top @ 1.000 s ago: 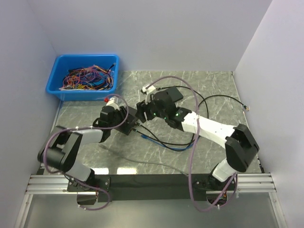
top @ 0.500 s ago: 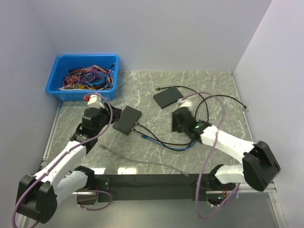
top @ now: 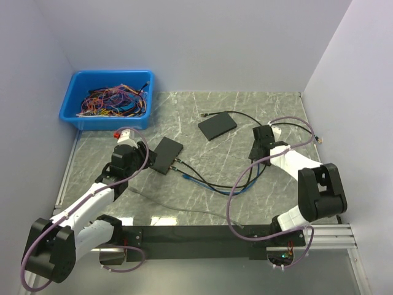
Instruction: Insert the plug into the switch port
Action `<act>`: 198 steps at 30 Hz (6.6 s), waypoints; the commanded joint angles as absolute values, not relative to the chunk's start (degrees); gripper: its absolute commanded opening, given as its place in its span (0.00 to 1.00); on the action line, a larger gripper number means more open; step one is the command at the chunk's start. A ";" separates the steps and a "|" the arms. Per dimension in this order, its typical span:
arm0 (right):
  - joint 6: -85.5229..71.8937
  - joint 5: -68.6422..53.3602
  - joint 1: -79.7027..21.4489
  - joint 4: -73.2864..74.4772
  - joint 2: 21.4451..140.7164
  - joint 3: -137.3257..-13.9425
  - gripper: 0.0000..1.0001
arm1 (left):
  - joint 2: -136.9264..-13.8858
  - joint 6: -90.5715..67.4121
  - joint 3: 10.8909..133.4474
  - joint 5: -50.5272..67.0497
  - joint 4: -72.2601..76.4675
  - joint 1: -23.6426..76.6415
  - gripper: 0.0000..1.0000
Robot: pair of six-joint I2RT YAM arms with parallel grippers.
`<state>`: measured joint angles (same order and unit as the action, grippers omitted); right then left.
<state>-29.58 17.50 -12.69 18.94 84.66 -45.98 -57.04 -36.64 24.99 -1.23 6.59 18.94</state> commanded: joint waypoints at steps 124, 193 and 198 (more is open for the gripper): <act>-15.29 9.04 -23.12 38.32 120.17 -103.98 0.00 | -89.13 -39.64 42.97 6.24 14.95 26.81 0.43; -18.19 -57.57 -29.88 -10.20 93.08 -68.73 0.00 | -70.84 -57.13 24.70 31.29 70.57 19.86 0.46; -18.28 -57.66 -30.06 -9.84 93.60 -69.08 0.00 | -71.28 -58.01 24.26 31.55 73.39 19.86 0.46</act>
<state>-16.93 -55.29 -30.00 -6.90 93.56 -68.86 -72.44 -56.93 24.53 29.78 67.46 20.05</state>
